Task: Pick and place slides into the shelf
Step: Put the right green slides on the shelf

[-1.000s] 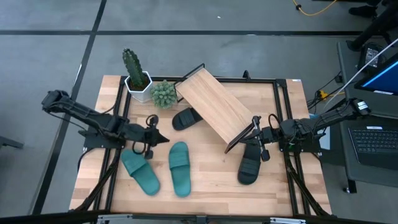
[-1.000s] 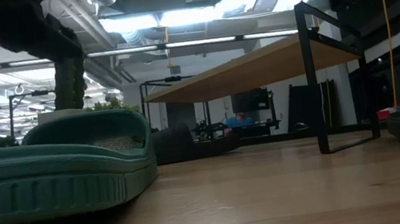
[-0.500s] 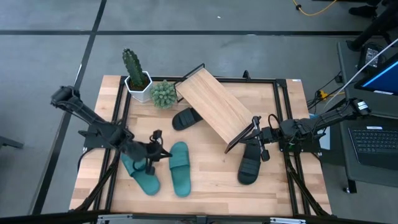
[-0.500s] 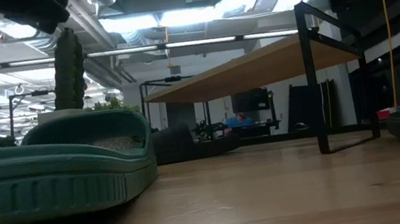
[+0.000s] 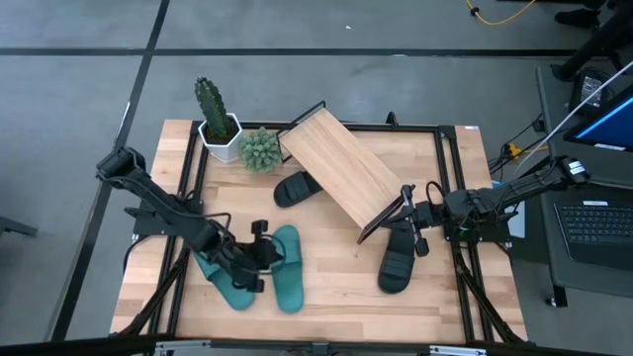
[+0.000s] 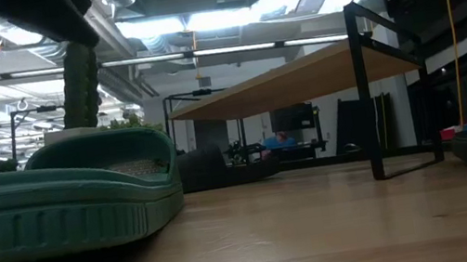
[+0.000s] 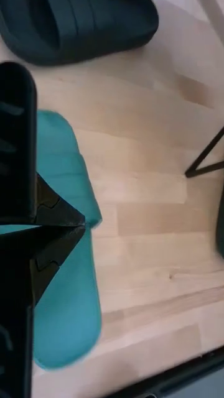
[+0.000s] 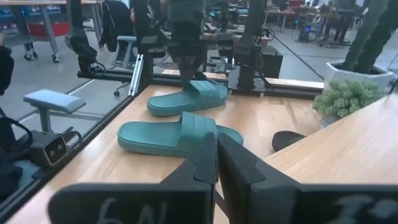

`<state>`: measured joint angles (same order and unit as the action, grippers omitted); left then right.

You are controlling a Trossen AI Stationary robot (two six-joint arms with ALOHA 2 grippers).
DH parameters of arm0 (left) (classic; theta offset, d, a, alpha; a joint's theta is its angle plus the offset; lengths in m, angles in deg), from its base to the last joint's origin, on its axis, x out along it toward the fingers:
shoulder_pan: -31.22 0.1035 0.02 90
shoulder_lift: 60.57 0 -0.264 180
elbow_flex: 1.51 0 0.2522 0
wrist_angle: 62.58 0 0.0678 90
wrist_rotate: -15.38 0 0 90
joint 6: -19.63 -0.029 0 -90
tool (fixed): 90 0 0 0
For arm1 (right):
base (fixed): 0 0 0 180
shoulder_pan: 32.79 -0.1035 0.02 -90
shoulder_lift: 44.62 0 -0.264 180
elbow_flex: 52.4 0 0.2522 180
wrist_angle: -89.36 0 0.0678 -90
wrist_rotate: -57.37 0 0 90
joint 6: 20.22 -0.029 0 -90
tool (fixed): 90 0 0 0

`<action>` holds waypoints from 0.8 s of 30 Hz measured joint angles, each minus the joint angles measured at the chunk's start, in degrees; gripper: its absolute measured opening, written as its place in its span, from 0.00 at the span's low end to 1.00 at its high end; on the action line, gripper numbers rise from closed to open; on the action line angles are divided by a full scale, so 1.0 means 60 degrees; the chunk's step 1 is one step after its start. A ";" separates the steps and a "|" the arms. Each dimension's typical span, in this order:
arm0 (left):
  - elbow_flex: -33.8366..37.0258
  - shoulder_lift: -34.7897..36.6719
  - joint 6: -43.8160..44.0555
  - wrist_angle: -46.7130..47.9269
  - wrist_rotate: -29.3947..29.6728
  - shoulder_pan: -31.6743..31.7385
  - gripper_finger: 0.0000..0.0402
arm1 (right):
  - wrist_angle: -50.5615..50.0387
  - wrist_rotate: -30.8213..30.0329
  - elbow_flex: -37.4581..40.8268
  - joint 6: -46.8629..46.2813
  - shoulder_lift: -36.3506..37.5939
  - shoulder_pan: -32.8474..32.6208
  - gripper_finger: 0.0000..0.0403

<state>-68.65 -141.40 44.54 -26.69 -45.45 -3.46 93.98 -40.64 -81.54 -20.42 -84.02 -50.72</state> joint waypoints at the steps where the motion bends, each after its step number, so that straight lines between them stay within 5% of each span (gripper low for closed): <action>1: -0.0151 -0.0118 0.0076 0.0029 -0.0058 0.0000 0.00 | -0.0044 0.0003 0.0000 -0.0126 -0.0004 0.0001 0.05; 8: -0.1108 -0.0595 0.0045 0.1119 -0.0259 0.0025 0.00 | -0.0197 0.0004 0.0004 -0.0174 -0.0010 0.0001 0.05; 24: -0.1133 -0.0598 0.0006 0.1680 -0.0227 0.0697 0.00 | -0.0182 0.0000 0.0007 -0.0235 -0.0621 0.0003 0.05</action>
<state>-75.45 -144.99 44.58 -16.61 -46.81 0.72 92.89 -40.64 -81.49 -21.83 -87.74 -50.71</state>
